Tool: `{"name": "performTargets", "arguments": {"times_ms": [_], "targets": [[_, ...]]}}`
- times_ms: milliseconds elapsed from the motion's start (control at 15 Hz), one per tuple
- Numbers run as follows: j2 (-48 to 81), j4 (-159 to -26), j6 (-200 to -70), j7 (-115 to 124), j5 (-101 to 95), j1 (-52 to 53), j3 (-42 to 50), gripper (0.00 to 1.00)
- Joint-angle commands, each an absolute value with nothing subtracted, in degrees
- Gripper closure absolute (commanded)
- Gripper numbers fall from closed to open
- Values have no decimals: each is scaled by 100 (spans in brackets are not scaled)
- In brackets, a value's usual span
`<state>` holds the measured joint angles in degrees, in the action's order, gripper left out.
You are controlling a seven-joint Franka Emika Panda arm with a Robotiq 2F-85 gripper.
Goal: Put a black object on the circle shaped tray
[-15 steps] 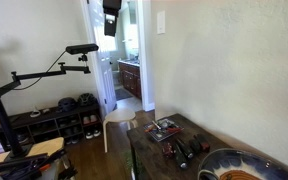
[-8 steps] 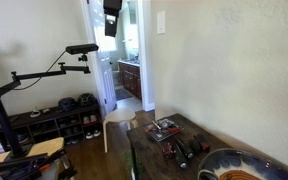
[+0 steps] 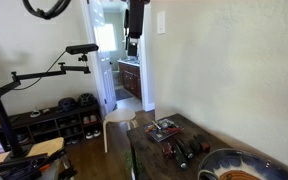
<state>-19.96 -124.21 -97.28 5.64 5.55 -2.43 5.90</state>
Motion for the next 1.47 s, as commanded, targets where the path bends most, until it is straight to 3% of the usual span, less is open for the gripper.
{"name": "performTargets", "arguments": {"times_ms": [0, 267, 933, 1400], "targets": [[-1802, -12803, -10515, 772, 304, -341, 355, 0], [-1417, -13042, -11116, 941, 238, -302, 273, 0], [-1179, -12916, -10959, 807, 350, -273, 288, 0], [-512, -12784, -11518, 1282, 193, -333, 281, 0]]}}
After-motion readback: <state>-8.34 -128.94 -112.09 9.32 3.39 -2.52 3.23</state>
